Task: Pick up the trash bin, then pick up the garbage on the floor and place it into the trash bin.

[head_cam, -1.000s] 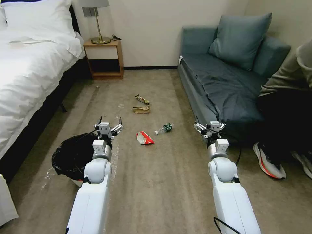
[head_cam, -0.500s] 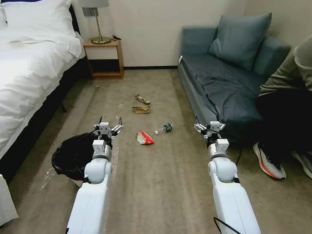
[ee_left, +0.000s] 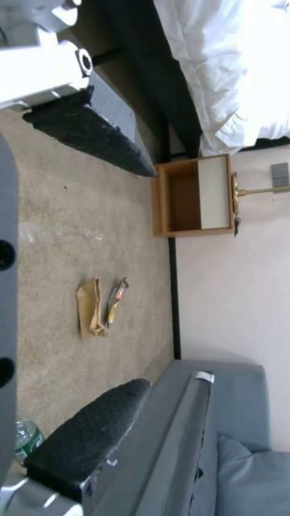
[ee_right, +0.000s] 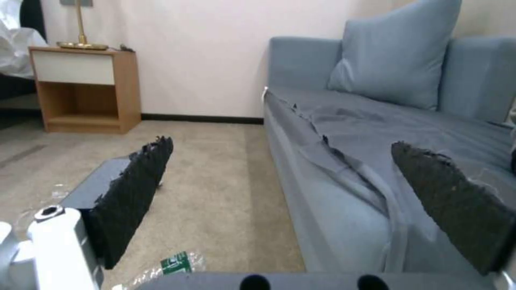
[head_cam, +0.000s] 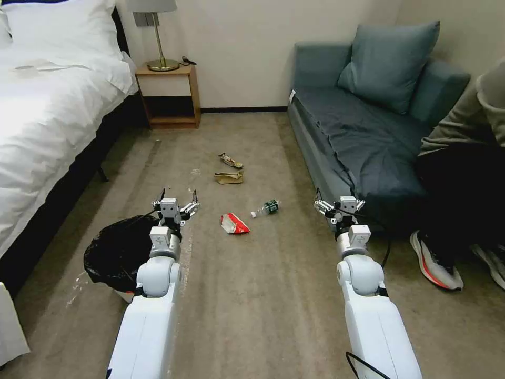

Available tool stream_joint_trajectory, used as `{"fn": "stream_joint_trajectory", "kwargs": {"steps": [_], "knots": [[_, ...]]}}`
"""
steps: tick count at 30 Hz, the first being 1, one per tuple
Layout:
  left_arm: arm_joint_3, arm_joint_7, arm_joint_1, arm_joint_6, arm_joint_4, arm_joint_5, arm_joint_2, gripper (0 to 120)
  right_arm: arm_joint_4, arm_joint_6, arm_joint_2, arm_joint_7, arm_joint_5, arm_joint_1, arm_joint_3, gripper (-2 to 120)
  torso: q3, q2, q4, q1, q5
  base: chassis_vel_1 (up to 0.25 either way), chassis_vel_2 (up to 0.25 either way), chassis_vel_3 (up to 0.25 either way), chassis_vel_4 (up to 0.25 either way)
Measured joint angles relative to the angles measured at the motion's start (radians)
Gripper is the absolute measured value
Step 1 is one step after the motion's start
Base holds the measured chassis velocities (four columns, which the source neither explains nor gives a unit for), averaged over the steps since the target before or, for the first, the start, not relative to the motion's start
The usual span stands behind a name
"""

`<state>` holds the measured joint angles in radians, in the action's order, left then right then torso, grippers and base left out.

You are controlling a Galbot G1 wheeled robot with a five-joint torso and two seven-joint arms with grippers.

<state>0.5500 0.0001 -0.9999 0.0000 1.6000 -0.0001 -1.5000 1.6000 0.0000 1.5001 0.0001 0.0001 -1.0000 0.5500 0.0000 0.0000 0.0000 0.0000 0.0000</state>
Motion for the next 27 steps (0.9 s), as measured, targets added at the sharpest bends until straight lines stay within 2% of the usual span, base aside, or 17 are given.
{"fn": "stream_joint_trajectory", "kwargs": {"steps": [5, 7, 8, 10, 12, 13, 14, 15, 16, 17, 18, 20, 21, 22, 23, 25, 27], "knots": [[0.002, 0.0, -0.003, 0.0, 0.004, -0.002, 0.001, 100, 0.005, 0.0, 0.0, 0.0, 0.002, -0.004, 0.002, 100, 0.0, 0.0, 0.0, 0.0, -0.0001, 0.0, 0.0, 0.0, 0.0], [0.015, -0.003, -0.031, 0.015, 0.053, -0.022, 0.012, 100, 0.055, -0.001, -0.006, -0.012, 0.027, -0.038, 0.028, 100, 0.0, 0.0, 0.0, 0.0, 0.0, 0.0, 0.0, 0.0, 0.0], [0.015, -0.003, -0.031, 0.015, 0.053, -0.022, 0.012, 100, 0.055, -0.001, -0.006, -0.012, 0.027, -0.038, 0.028, 100, 0.0, 0.0, 0.0, 0.0, 0.0, 0.0, 0.0, 0.0, 0.0], [0.036, -0.009, -0.071, 0.04, 0.124, -0.05, 0.029, 100, 0.123, -0.004, -0.017, -0.029, 0.062, -0.087, 0.065, 100, 0.0, 0.0, 0.0, 0.0, 0.0, 0.0, 0.0, 0.0, 0.0], [0.045, -0.011, -0.088, 0.049, 0.153, -0.061, 0.036, 100, 0.153, -0.005, -0.021, -0.036, 0.077, -0.107, 0.081, 100, 0.0, 0.0, -0.0001, 0.0, 0.0, 0.0, 0.0, 0.0, 0.0], [0.059, -0.015, -0.113, 0.064, 0.196, -0.078, 0.046, 100, 0.181, -0.006, -0.025, -0.04, 0.087, -0.13, 0.095, 100, 0.0, 0.0, -0.001, 0.0, -0.0007, 0.0, 0.0, 0.0, 0.0], [0.059, -0.015, -0.113, 0.064, 0.196, -0.078, 0.046, 100, 0.181, -0.006, -0.025, -0.04, 0.087, -0.13, 0.095, 100, 0.0, 0.0, -0.001, 0.0, -0.0007, 0.0, 0.0, 0.0, 0.0], [0.071, -0.018, -0.143, 0.082, 0.25, -0.099, 0.058, 100, 0.197, -0.006, -0.026, -0.046, 0.097, -0.144, 0.099, 100, 0.0, 0.0, 0.0002, 0.0, 0.0005, 0.0, 0.0, 0.0, 0.0], [0.086, -0.023, -0.166, 0.095, 0.289, -0.115, 0.068, 100, 0.225, -0.007, -0.031, -0.053, 0.114, -0.163, 0.116, 100, 0.0, 0.0, 0.0002, 0.0, 0.0008, 0.0, 0.0, 0.0, 0.0], [0.086, -0.023, -0.166, 0.095, 0.289, -0.115, 0.068, 100, 0.225, -0.007, -0.031, -0.053, 0.114, -0.163, 0.116, 100, 0.0, 0.0, 0.0002, 0.0, 0.0008, 0.0, 0.0, 0.0, 0.0], [0.098, -0.026, -0.192, 0.111, 0.335, -0.133, 0.079, 100, 0.267, -0.006, -0.039, -0.065, 0.139, -0.193, 0.14, 100, 0.0, 0.0, 0.0003, 0.0, -0.0006, 0.0, 0.0, 0.0, 0.0], [0.119, -0.031, -0.231, 0.134, 0.404, -0.16, 0.096, 100, 0.336, -0.006, -0.052, -0.086, 0.182, -0.244, 0.18, 100, 0.0, 0.0, -0.0002, 0.0, 0.0002, 0.0, 0.0, 0.0, 0.0], [0.119, -0.031, -0.231, 0.134, 0.404, -0.16, 0.096, 100, 0.336, -0.006, -0.052, -0.086, 0.182, -0.244, 0.18, 100, 0.0, 0.0, -0.0002, 0.0, 0.0002, 0.0, 0.0, 0.0, 0.0], [0.132, -0.033, -0.259, 0.151, 0.452, -0.181, 0.107, 100, 0.382, -0.006, -0.06, -0.1, 0.21, -0.277, 0.205, 100, 0.0, 0.0, -0.0003, 0.0, -0.0002, 0.0, 0.0, 0.0, 0.0], [0.132, -0.033, -0.259, 0.151, 0.452, -0.181, 0.107, 100, 0.382, -0.006, -0.06, -0.1, 0.21, -0.277, 0.205, 100, 0.0, 0.0, -0.0003, 0.0, -0.0002, 0.0, 0.0, 0.0, 0.0], [0.152, 0.018, -0.293, 0.175, 0.487, -0.223, 0.133, 100, 0.44, 0.016, -0.075, -0.157, 0.251, -0.334, 0.231, 100, 0.0, 0.0, -0.0003, 0.0, -0.0001, 0.0, 0.0, 0.0, 0.0], [0.156, 0.028, -0.3, 0.179, 0.487, -0.229, 0.137, 100, 0.441, 0.03, -0.078, -0.18, 0.25, -0.346, 0.231, 100, 0.0, 0.0, -0.0002, 0.0, -0.0003, 0.0, 0.0, 0.0, 0.0]]}}
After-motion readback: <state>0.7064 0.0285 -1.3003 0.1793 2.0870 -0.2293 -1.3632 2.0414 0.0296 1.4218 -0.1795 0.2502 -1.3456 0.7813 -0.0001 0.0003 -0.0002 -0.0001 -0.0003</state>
